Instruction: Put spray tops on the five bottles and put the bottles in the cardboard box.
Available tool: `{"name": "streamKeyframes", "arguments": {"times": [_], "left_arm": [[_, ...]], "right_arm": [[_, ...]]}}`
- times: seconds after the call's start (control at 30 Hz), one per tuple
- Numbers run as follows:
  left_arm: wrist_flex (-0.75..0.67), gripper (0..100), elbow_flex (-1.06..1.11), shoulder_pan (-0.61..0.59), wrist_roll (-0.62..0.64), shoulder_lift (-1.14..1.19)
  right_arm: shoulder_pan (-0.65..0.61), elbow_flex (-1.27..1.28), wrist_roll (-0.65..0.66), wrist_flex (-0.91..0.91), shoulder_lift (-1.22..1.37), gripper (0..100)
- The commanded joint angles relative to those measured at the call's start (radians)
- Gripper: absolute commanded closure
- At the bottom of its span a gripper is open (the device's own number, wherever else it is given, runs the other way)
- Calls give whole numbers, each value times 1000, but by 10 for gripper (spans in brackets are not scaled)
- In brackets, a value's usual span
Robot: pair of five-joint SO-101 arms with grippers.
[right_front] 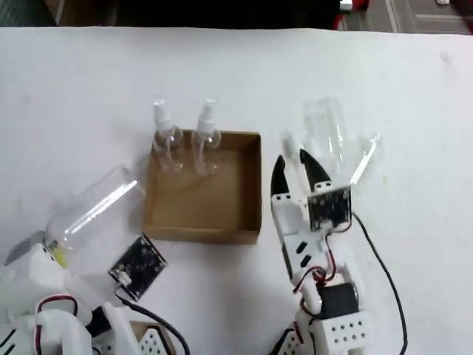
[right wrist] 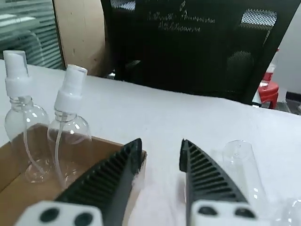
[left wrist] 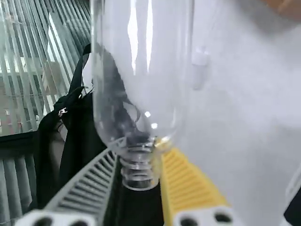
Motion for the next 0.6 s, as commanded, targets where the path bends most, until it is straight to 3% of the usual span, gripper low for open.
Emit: {"name": "streamKeyframes", "arguments": {"times": [0.0, 0.3, 0.57], "left_arm": [[5, 977, -35, 139, 176, -5], [5, 977, -138, 506, 651, -5], [-31, 977, -25, 789, 829, -5]], "right_arm": [[-8, 41, 12, 2, -133, 878], [1, 40, 12, 1, -124, 878], [73, -183, 12, 134, -125, 881]]}}
